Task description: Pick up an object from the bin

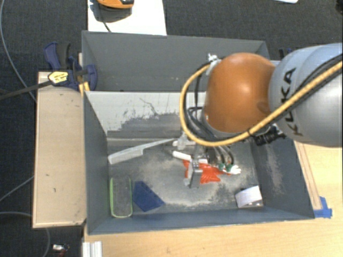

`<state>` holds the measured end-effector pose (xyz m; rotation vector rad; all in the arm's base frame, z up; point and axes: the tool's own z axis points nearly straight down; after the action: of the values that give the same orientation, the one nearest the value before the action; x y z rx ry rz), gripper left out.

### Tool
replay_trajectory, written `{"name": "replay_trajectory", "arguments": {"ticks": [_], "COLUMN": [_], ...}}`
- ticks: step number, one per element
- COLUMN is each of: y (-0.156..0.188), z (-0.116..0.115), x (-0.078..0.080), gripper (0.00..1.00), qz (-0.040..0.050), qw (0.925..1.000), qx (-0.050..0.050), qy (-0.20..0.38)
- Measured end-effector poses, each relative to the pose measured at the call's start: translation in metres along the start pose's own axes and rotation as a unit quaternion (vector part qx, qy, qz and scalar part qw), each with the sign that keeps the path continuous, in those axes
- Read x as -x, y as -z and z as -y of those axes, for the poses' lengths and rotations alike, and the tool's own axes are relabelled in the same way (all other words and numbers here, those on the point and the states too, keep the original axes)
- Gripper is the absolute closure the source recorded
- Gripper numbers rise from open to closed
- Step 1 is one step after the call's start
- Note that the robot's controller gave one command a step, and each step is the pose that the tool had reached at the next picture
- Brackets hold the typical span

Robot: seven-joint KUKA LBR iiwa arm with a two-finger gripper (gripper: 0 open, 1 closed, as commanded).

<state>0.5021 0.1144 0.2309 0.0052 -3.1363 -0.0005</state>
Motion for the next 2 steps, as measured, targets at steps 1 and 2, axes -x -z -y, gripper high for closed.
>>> {"name": "replay_trajectory", "arguments": {"ticks": [1,2], "y": [0.004,-0.073], "z": [0.001,0.007], "x": [0.002,0.011], "gripper": [0.0,0.0], "qz": [0.0037,0.0064], "qw": [1.0,0.9997], "qx": [0.0,0.001], "qy": [-0.002,0.024]}}
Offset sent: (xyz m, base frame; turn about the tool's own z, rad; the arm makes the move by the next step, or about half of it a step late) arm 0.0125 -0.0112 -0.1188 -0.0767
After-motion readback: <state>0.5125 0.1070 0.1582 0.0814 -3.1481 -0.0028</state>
